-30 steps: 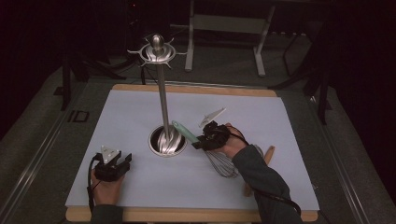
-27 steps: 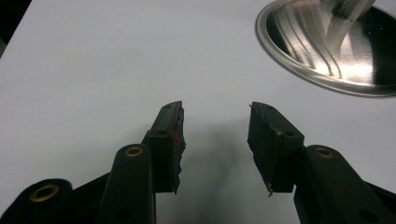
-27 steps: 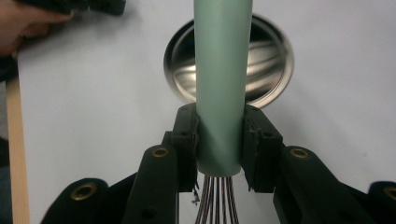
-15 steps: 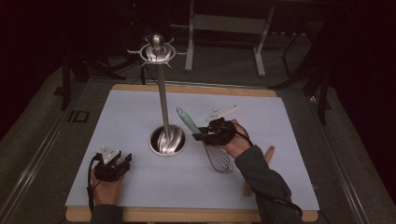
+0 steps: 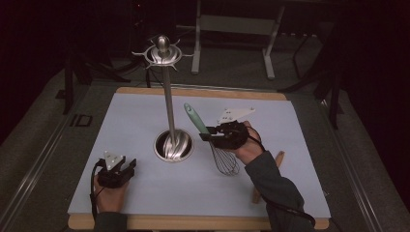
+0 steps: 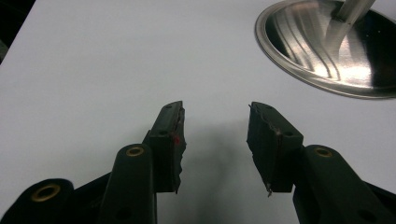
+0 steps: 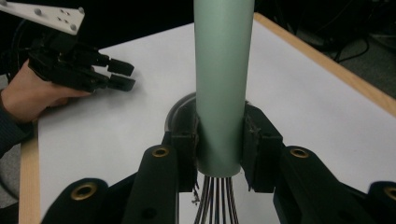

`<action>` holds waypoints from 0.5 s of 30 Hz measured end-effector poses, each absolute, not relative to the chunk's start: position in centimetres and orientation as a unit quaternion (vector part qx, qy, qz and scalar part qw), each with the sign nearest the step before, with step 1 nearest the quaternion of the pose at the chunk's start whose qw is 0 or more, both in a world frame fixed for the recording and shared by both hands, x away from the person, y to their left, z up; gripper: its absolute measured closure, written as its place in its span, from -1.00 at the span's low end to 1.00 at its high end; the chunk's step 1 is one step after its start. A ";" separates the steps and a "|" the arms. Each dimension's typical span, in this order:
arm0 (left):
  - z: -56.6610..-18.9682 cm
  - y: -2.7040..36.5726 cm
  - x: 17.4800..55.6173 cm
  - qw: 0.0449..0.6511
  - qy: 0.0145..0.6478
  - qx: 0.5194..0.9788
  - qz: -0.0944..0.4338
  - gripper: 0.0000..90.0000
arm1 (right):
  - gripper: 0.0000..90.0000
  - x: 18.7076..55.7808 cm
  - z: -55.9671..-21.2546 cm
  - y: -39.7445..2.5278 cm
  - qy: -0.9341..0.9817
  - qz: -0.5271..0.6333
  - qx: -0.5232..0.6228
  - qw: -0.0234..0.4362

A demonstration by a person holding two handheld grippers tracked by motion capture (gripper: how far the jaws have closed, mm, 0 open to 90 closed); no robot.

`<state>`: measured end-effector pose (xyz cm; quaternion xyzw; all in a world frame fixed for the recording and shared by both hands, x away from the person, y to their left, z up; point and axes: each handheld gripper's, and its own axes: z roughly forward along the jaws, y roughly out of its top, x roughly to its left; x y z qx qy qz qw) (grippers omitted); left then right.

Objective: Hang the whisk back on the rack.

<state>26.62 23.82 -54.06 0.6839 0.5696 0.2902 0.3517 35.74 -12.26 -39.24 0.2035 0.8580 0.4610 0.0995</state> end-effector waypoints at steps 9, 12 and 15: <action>-54.1 23.8 26.6 0.352 0.569 0.684 0.290 0.25 | 0.55 35.5 -38.0 -12.2 0.849 0.476 0.200 0.111; -54.1 23.8 26.7 0.352 0.570 0.684 0.288 0.25 | 0.55 35.3 -37.8 -12.2 0.847 0.479 0.199 0.115; -54.1 23.8 26.7 0.352 0.570 0.684 0.288 0.25 | 0.55 35.1 -37.3 -12.3 0.842 0.486 0.198 0.122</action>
